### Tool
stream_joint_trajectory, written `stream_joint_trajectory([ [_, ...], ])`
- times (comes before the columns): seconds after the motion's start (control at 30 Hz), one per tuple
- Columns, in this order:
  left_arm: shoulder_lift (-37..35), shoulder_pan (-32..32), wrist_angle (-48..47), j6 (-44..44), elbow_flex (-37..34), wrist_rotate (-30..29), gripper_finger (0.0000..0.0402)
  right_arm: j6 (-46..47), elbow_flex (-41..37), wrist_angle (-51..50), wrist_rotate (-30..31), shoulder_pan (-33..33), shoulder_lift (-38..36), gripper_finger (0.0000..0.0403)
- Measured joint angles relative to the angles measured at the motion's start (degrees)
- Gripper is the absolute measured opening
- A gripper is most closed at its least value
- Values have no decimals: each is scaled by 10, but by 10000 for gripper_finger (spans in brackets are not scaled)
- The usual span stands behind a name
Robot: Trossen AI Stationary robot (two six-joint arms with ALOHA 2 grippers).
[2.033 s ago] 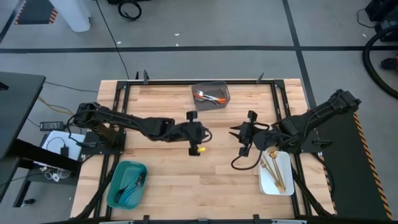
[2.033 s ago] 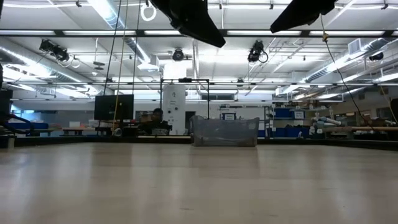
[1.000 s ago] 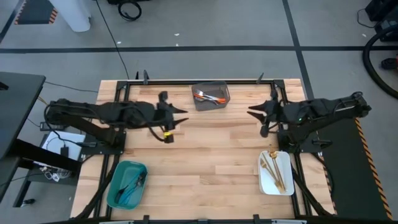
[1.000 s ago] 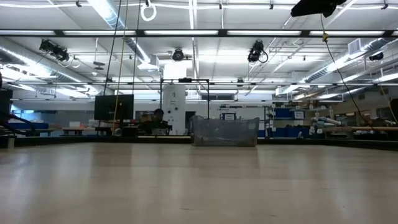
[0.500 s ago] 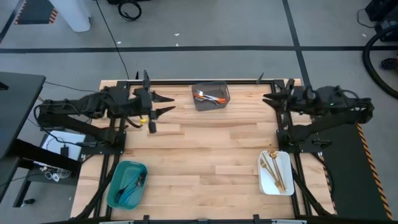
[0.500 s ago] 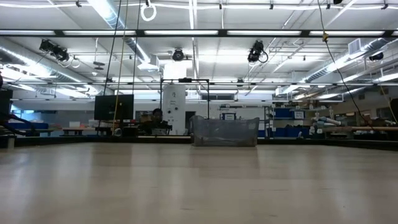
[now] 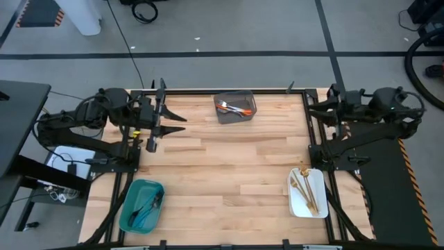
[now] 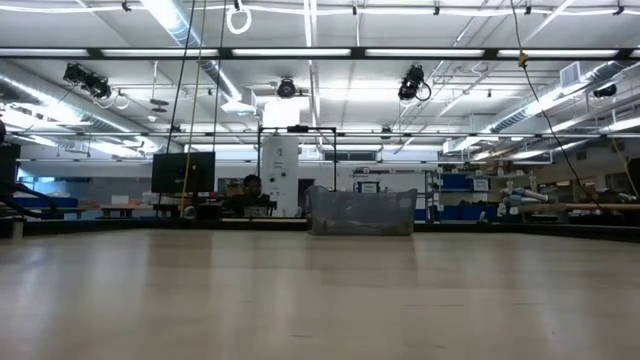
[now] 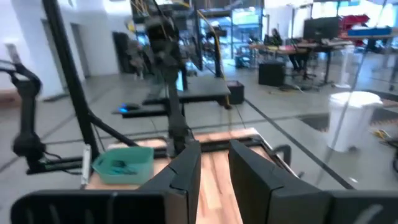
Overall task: Sort silverware by color (type)
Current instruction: Return to Home Position
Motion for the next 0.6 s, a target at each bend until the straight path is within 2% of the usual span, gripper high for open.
stream_joint_trajectory([
  [0.17, -3, 26, -29, -10, 0, 0, 116, 0, 28, -24, -10, 0, -12, 90],
  [0.37, -7, 32, -86, -13, -2, -15, 116, 47, 13, -56, 7, 0, -77, 90],
  [0.6, -66, 29, 11, -13, -145, -30, 91, 108, -79, -53, 40, 0, -159, 90],
])
